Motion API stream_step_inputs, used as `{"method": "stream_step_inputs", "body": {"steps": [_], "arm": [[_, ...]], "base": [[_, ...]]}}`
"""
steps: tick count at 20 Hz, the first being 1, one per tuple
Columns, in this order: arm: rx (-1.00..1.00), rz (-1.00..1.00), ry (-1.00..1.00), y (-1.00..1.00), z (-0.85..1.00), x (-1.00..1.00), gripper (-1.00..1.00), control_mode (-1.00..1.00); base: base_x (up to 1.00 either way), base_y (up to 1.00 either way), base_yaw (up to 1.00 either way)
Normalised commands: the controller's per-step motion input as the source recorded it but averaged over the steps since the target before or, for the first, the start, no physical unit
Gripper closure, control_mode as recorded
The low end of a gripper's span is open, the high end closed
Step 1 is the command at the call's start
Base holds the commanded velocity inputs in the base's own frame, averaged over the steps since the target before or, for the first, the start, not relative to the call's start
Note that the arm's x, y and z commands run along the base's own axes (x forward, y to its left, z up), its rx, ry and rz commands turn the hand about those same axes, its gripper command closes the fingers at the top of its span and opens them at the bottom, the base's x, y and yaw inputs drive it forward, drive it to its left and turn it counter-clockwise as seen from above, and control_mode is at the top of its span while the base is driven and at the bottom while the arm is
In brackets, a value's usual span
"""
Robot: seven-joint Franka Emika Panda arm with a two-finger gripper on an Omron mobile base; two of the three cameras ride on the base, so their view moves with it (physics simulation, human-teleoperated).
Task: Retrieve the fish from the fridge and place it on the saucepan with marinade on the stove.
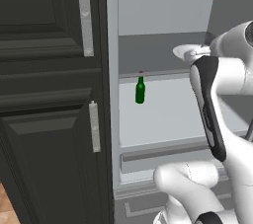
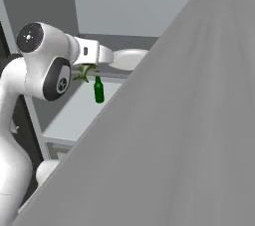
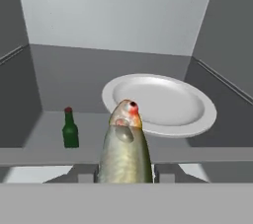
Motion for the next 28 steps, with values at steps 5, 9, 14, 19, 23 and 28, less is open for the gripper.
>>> {"method": "stream_step_inputs", "body": {"steps": [5, 9, 14, 19, 23, 28], "arm": [[0.00, 0.00, 0.03, 0.34, 0.03, -0.89, 1.00, -1.00], [0.00, 0.00, 0.12, 0.19, 0.09, -0.72, 1.00, -1.00], [0.00, 0.00, 0.15, 0.22, 0.09, -0.51, 1.00, -1.00], [0.00, 0.00, 0.02, 0.08, 0.00, -0.41, 1.00, -1.00], [0.05, 0.00, 0.11, 0.00, 0.00, -0.25, 1.00, -1.00], [0.04, 0.00, 0.09, 0.00, 0.00, -0.01, 1.00, -1.00]], "base": [[0.00, 0.00, 0.00], [0.00, 0.00, 0.00], [0.00, 0.00, 0.00], [0.00, 0.00, 0.00], [0.00, 0.00, 0.00], [0.00, 0.00, 0.00]]}}
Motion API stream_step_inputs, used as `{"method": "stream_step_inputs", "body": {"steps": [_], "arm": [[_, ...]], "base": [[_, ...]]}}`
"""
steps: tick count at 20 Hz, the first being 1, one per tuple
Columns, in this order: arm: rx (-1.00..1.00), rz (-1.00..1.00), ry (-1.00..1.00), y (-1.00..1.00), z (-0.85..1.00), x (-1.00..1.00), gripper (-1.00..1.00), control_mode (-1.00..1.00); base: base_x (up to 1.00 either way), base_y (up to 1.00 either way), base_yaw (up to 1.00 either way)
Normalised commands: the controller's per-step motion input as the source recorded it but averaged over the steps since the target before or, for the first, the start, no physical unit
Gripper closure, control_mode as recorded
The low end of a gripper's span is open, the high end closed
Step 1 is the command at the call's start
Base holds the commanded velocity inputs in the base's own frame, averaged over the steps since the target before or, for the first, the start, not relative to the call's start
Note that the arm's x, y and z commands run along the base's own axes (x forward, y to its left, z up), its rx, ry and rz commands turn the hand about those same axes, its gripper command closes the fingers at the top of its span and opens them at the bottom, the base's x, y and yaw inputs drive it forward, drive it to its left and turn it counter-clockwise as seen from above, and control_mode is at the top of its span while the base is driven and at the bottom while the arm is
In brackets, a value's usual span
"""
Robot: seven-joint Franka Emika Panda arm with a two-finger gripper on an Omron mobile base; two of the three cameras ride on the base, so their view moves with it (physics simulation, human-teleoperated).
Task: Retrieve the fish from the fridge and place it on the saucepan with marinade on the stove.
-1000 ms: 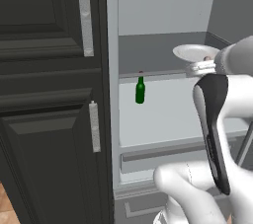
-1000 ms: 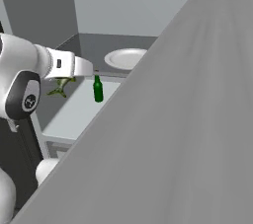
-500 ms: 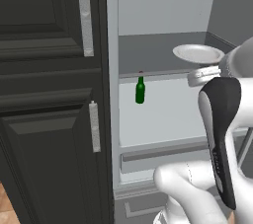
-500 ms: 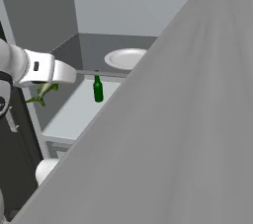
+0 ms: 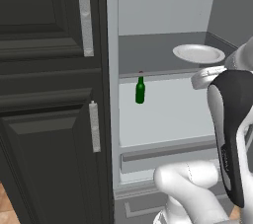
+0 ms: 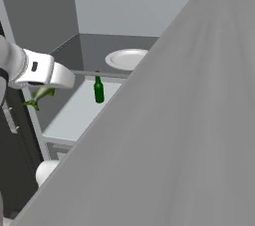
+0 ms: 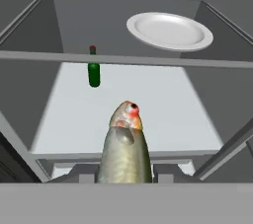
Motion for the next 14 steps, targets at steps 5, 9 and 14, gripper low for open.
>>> {"method": "stream_step_inputs", "body": {"steps": [5, 9, 14], "arm": [[0.00, 0.00, 0.05, 0.00, 0.00, 0.00, 1.00, -1.00], [0.00, 0.00, 0.00, 0.00, -0.05, 0.00, 1.00, -1.00], [0.00, 0.00, 0.00, -0.03, 0.00, 0.00, 1.00, -1.00]], "base": [[0.00, 0.00, 0.00], [0.00, 0.00, 0.00], [0.00, 0.00, 0.00]]}}
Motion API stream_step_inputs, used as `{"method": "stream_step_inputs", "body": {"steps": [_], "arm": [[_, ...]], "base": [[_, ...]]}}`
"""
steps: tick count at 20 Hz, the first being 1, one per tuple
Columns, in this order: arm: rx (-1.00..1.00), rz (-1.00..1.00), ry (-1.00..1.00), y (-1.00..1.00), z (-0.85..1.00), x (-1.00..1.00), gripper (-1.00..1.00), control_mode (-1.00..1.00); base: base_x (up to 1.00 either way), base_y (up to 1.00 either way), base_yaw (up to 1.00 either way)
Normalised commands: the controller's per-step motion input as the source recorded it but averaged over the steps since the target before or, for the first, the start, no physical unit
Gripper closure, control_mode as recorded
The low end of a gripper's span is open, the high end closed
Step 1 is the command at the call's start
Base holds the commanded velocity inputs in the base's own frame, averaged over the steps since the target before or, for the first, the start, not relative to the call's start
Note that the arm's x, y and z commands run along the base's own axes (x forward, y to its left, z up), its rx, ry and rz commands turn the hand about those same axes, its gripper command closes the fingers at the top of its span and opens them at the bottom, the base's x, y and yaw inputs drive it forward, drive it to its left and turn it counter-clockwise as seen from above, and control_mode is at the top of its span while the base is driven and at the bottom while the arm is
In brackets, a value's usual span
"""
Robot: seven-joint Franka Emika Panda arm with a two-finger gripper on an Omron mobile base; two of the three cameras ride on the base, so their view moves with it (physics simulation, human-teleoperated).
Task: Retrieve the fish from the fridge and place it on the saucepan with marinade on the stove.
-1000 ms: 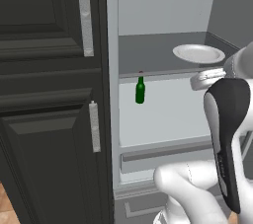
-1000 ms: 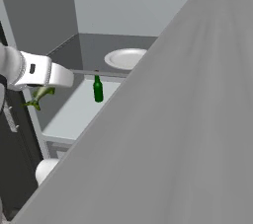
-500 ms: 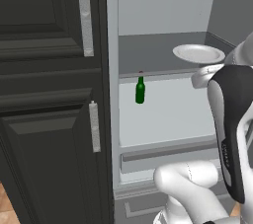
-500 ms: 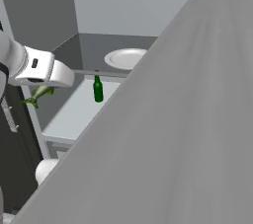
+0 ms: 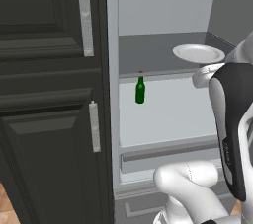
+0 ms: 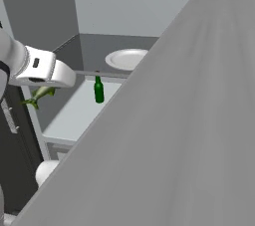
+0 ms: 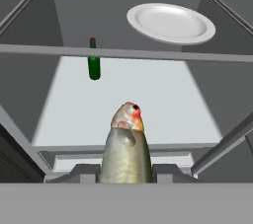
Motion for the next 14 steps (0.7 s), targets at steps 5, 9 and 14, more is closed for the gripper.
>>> {"method": "stream_step_inputs", "body": {"steps": [5, 9, 14], "arm": [[0.00, 0.00, 0.00, 0.00, 0.00, 0.00, 1.00, -1.00], [0.01, 0.00, 0.00, 0.00, -0.01, 0.00, 1.00, -1.00], [0.02, 0.00, 0.00, 0.00, 0.00, 0.00, 1.00, -1.00]], "base": [[0.00, 0.00, 0.00], [0.00, 0.00, 0.00], [0.00, 0.00, 0.00]]}}
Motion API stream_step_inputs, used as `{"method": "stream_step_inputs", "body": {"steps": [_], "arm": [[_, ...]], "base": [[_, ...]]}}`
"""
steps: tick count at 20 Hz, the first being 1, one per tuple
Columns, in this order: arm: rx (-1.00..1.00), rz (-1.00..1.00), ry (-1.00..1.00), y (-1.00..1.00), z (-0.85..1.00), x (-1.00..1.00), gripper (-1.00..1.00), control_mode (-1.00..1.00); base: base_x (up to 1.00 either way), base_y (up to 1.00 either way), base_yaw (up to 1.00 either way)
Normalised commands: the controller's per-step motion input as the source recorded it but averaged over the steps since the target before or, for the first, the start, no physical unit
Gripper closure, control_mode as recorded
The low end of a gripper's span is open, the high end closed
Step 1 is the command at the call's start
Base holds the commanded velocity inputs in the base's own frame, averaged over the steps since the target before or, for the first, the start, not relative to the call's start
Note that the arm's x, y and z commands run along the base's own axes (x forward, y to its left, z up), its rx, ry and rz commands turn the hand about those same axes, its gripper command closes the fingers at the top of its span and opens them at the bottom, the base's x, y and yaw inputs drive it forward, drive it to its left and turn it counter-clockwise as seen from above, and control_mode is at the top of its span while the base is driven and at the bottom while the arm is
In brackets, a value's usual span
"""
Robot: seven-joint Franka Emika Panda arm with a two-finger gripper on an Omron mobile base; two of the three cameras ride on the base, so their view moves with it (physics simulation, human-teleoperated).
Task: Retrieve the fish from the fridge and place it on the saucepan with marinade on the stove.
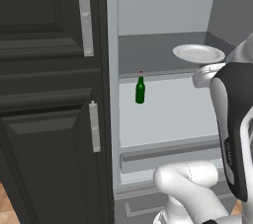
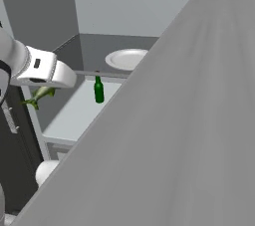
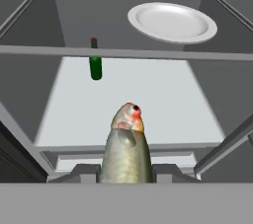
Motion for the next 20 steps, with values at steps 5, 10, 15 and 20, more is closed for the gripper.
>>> {"method": "stream_step_inputs", "body": {"steps": [5, 10, 15, 20], "arm": [[0.03, 0.00, 0.00, 0.00, -0.03, 0.00, 1.00, -1.00], [0.00, 0.00, 0.00, 0.00, -0.02, 0.00, 1.00, 1.00], [0.00, 0.00, 0.00, 0.00, 0.00, 0.00, 1.00, 1.00], [0.00, 0.00, 0.00, 0.00, 0.00, 0.00, 1.00, 1.00]], "base": [[0.00, 0.00, 0.00], [-0.45, 0.01, 0.00], [-1.00, 0.47, 0.00], [-1.00, 0.83, 0.00]]}}
